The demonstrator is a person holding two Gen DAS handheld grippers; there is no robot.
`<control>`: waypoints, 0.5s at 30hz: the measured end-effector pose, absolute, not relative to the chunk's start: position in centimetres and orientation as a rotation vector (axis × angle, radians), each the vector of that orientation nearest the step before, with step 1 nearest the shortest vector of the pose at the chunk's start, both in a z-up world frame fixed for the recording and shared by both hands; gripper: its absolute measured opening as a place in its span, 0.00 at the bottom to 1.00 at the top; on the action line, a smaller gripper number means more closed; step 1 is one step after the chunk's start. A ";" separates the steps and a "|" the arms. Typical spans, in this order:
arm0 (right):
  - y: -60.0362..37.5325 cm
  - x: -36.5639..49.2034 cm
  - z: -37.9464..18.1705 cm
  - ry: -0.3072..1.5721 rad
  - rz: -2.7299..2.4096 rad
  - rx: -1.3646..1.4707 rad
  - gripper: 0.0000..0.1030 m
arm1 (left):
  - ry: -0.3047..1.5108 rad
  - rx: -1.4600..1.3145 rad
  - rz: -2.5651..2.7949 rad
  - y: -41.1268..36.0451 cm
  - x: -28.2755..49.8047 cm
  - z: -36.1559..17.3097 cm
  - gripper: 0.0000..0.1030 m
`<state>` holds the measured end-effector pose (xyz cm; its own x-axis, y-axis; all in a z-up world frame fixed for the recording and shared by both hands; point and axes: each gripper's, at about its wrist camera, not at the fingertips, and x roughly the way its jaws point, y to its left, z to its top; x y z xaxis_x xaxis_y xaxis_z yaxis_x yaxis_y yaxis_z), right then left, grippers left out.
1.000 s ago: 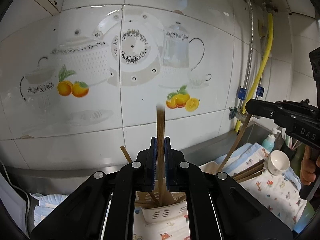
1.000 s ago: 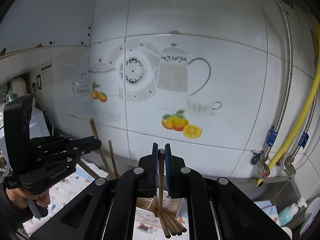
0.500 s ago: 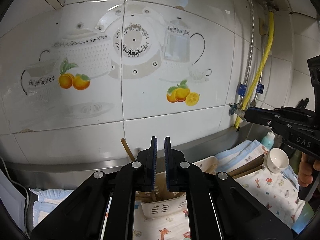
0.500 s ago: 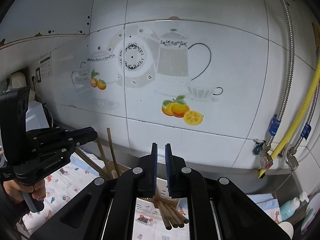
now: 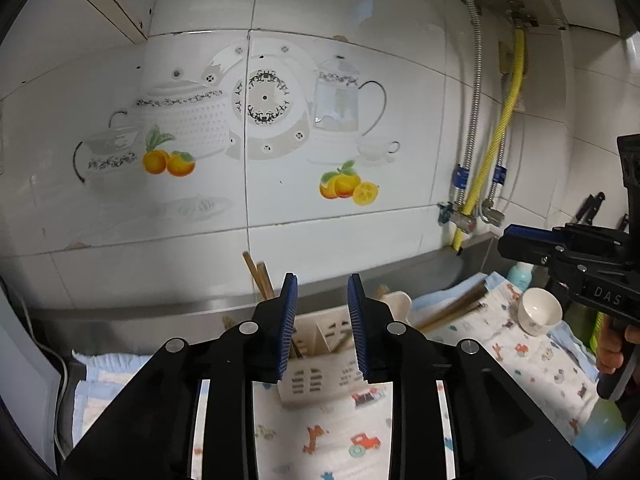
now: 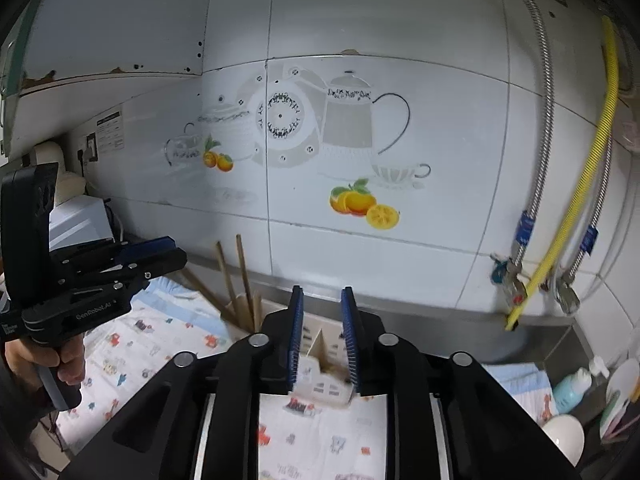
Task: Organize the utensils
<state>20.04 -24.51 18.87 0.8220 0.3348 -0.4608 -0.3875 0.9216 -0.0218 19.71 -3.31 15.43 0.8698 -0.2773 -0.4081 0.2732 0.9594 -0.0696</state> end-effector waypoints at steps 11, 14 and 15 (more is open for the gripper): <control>-24.5 14.1 16.2 0.495 0.386 -0.138 0.32 | 0.448 -0.016 -0.301 -3.5 13.8 13.1 0.46; -24.4 12.8 15.5 0.500 0.383 -0.144 0.34 | 0.455 -0.028 -0.303 -3.3 12.6 12.4 0.51; -24.3 12.2 15.1 0.506 0.386 -0.139 0.36 | 0.456 -0.029 -0.301 -3.2 12.2 12.2 0.53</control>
